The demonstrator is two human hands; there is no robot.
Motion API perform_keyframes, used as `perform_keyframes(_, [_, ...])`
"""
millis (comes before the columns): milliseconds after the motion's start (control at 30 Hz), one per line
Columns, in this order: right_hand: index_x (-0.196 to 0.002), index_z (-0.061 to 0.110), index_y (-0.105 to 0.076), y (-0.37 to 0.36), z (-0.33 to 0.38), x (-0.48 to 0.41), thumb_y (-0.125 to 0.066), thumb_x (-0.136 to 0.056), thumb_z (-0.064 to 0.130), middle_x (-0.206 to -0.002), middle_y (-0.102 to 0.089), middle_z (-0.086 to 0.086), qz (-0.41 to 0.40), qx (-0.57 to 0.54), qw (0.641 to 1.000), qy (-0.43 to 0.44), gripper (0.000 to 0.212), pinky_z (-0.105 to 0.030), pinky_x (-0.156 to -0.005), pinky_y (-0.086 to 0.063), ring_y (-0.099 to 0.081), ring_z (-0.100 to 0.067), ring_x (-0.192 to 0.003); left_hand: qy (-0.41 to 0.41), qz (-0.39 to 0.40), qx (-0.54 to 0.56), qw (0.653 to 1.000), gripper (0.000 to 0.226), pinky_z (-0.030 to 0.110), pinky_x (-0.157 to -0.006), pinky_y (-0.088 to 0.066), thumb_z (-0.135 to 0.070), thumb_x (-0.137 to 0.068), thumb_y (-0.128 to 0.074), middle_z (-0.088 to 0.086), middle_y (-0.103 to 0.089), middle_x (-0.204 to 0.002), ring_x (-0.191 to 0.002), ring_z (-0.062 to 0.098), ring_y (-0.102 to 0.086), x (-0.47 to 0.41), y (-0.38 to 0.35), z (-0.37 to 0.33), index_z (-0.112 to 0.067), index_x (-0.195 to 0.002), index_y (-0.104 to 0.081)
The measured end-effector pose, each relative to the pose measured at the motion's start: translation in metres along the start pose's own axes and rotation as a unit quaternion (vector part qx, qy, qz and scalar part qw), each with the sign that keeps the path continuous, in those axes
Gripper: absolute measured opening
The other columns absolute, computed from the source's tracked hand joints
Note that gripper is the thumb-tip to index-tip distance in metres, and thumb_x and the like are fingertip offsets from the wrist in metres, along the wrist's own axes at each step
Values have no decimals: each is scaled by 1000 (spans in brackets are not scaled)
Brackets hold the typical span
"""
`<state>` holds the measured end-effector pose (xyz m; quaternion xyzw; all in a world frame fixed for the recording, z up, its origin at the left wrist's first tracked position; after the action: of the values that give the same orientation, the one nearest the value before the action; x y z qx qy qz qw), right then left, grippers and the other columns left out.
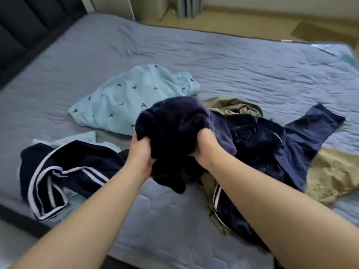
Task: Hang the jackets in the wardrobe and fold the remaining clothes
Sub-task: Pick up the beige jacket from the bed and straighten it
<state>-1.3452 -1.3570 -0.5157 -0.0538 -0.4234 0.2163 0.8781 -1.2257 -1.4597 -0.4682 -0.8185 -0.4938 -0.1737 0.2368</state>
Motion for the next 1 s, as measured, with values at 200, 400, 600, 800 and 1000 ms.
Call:
perform_keyframes(200, [-138,40,-33,-111,142,26,-56,-84,19,-125,-52,-1,156,256,929,216,62,-44,-81,-47,-49,-26,-111,-227,-6,-146,963,63,37,-100,-44,-11,-87,-51,-1,-47,-137,-121,19,-50,-53,-26,-144,-26,-144,-28])
perform_keyframes(400, [-150,21,-24,32,36,0,-52,-91,13,-144,-43,-9,36,465,880,93,66,-23,-74,-45,-51,-23,-112,0,42,-549,835,67,30,-95,-37,-20,-93,-51,12,-28,-152,-130,30,-39,-44,-11,-3,-9,-149,-16])
perform_keyframes(600, [-142,14,-38,221,-65,-7,-58,-86,18,-137,-50,-10,-67,550,832,-14,60,-24,-83,-42,-53,-22,-115,44,140,-613,776,45,31,-92,-44,-21,-90,-55,11,-52,-132,-113,23,-53,-13,-10,150,-12,-133,-44])
perform_keyframes(800, [-148,27,-17,327,-142,20,-62,-82,27,-146,-30,-10,-101,651,745,-105,80,-40,-98,-45,-46,-32,-124,7,240,-672,701,31,26,-89,-42,-18,-86,-56,5,-59,-118,-112,22,-55,30,-52,253,-13,-117,-58])
perform_keyframes(1000, [-147,27,-22,332,-219,27,-62,-81,22,-144,-35,-6,51,662,740,-112,78,-37,-101,-43,-46,-27,-127,-11,254,-693,674,55,32,-99,-41,-19,-81,-60,9,-46,-133,-120,26,-48,43,-85,308,-15,-133,-43])
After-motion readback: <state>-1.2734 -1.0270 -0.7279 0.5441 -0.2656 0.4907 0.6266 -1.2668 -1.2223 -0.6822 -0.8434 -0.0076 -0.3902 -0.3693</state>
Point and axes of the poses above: each hand's wrist, its own x-axis away from the middle knuckle, its own y-axis out of the back of the hand, z = x × y, the point moved 8 cm from there along -x, towards the middle knuckle
